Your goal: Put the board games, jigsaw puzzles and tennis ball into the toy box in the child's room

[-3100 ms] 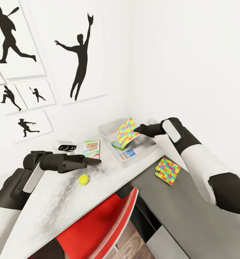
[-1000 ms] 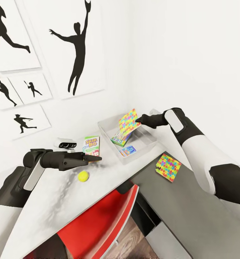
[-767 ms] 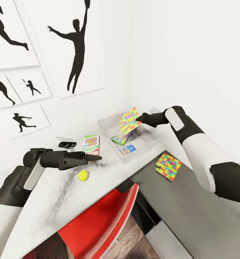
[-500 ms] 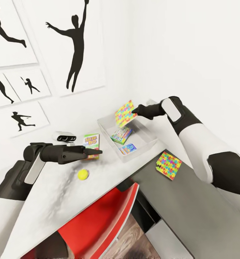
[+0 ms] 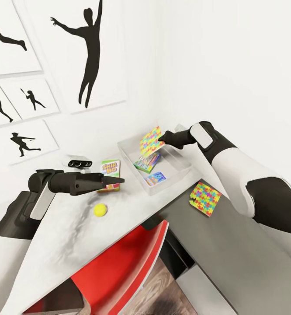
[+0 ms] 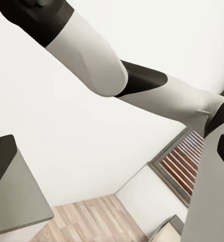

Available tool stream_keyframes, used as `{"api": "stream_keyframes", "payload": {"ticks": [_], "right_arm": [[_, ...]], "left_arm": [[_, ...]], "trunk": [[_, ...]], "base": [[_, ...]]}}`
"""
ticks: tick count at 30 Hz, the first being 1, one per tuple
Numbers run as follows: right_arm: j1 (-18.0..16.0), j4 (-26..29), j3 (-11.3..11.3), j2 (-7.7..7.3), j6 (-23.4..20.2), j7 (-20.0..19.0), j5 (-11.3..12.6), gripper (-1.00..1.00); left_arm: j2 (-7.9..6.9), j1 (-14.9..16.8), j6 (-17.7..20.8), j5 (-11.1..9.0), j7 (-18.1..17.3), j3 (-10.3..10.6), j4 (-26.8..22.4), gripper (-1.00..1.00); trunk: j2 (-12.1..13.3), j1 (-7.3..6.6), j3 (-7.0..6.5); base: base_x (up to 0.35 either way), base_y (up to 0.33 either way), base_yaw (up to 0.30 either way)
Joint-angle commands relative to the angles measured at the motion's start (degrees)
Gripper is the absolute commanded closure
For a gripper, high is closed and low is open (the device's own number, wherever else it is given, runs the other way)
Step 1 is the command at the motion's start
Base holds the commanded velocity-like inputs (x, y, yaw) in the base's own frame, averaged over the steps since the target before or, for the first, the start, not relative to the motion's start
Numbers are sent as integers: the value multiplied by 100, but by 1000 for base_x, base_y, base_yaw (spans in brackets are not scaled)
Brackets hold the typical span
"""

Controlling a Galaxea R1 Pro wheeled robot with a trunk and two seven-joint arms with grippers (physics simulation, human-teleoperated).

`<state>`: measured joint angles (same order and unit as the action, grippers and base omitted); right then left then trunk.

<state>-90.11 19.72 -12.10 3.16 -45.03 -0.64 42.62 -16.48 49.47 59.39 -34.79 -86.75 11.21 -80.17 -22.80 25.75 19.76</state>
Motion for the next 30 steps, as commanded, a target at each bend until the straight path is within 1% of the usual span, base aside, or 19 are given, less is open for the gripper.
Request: {"api": "stream_keyframes", "payload": {"ticks": [1, 9, 30], "right_arm": [[-3, -10, -30, -5, 19, -8, 2, 100], [2, -167, -38, -16, 88, -13, -16, 100], [29, -171, -55, -68, 77, -20, -26, 100]], "left_arm": [[-5, 7, 61, -11, -18, 8, 1, -100], [-4, 10, 61, -11, -18, 8, 1, -100], [-4, 8, 57, 23, -9, 12, 1, -100]], "trunk": [[-12, 3, 20], [-12, 3, 95], [-12, 3, 291]], "base": [[0, 0, 0], [0, 0, 0], [0, 0, 0]]}}
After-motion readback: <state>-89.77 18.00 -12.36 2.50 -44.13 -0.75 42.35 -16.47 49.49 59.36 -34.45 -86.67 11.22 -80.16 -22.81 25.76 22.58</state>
